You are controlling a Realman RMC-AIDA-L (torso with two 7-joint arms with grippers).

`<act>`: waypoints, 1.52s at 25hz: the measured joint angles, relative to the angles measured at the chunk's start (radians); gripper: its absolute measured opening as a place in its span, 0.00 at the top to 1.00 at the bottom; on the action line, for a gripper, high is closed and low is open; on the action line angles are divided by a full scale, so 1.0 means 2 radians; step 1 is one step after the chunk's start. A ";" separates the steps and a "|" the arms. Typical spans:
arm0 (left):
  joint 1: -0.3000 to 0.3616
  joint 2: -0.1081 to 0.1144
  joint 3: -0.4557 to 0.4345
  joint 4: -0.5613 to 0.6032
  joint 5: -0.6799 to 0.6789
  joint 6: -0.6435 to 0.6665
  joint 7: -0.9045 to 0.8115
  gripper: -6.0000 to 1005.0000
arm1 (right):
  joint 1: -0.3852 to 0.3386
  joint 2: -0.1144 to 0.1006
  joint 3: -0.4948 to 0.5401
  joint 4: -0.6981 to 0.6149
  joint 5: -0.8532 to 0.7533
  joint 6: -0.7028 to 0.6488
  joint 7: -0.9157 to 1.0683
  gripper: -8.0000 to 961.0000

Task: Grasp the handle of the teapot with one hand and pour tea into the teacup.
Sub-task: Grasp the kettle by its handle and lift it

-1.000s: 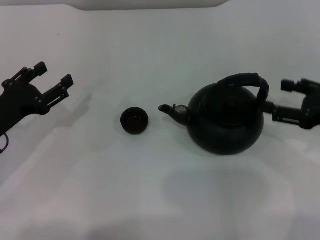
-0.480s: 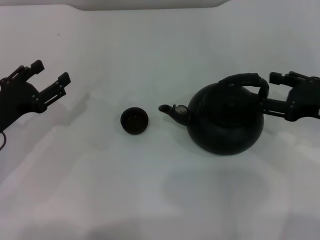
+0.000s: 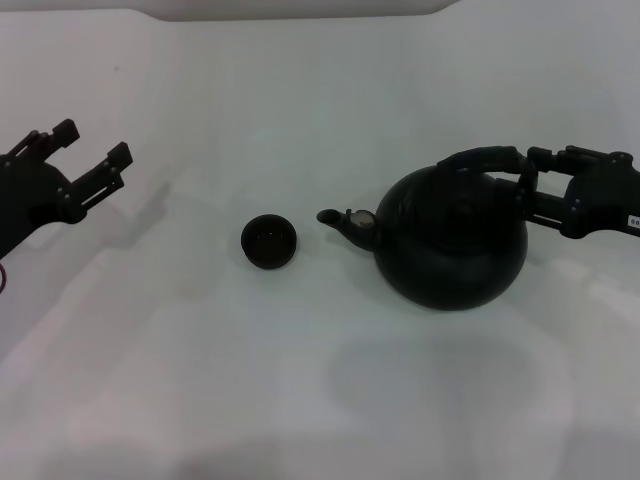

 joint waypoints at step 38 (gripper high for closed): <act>-0.008 -0.001 -0.008 -0.067 -0.049 0.012 0.076 0.21 | 0.005 0.002 -0.115 -0.053 0.093 0.226 -0.050 0.85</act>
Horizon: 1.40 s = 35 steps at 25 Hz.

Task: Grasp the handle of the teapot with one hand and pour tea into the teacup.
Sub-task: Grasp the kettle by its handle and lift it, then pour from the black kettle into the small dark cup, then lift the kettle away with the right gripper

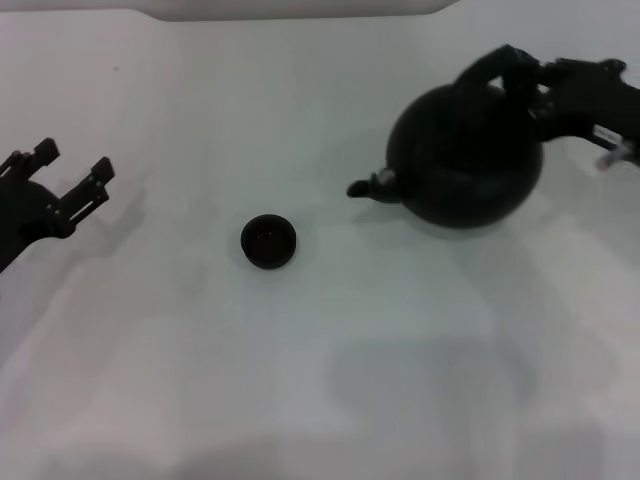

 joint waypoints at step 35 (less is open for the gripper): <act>-0.002 -0.002 -0.041 -0.048 -0.005 0.039 0.039 0.21 | 0.015 -0.003 -0.283 -0.098 -0.089 0.335 -0.120 0.86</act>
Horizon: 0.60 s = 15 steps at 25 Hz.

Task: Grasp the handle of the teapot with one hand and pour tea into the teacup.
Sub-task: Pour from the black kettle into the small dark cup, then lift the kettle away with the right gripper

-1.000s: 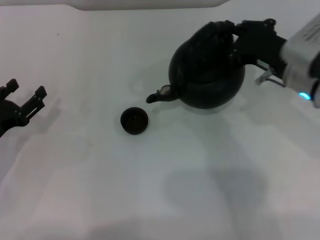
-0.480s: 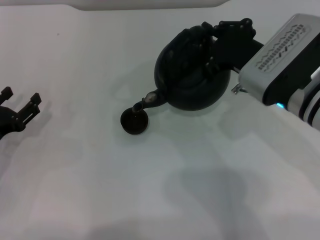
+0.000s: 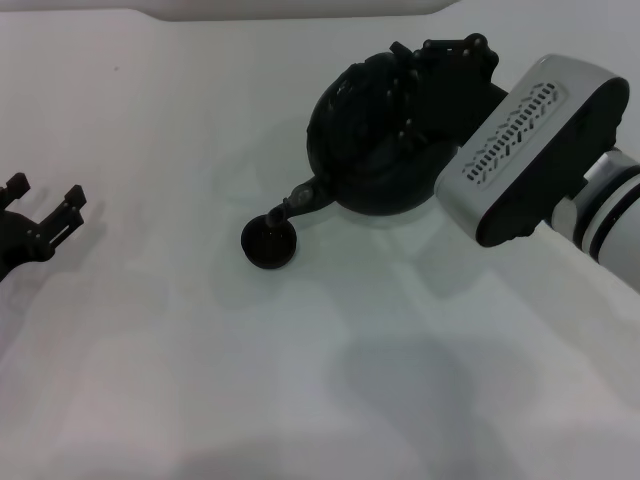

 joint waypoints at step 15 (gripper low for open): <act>-0.005 -0.001 0.000 -0.001 0.000 0.005 0.000 0.21 | 0.002 0.002 -0.053 -0.004 0.006 0.080 -0.087 0.87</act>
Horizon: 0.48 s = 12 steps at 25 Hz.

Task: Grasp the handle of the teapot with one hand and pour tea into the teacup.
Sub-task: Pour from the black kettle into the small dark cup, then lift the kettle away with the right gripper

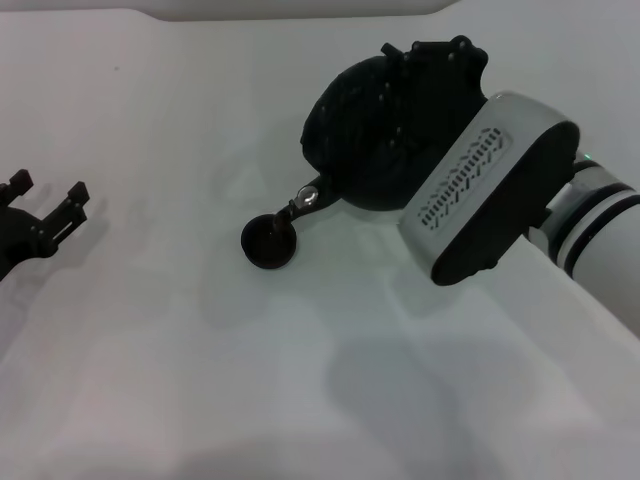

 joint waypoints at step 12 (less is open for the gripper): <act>-0.006 0.000 0.000 -0.002 0.000 0.009 0.000 0.21 | 0.005 0.000 -0.022 -0.001 0.007 0.036 -0.036 0.87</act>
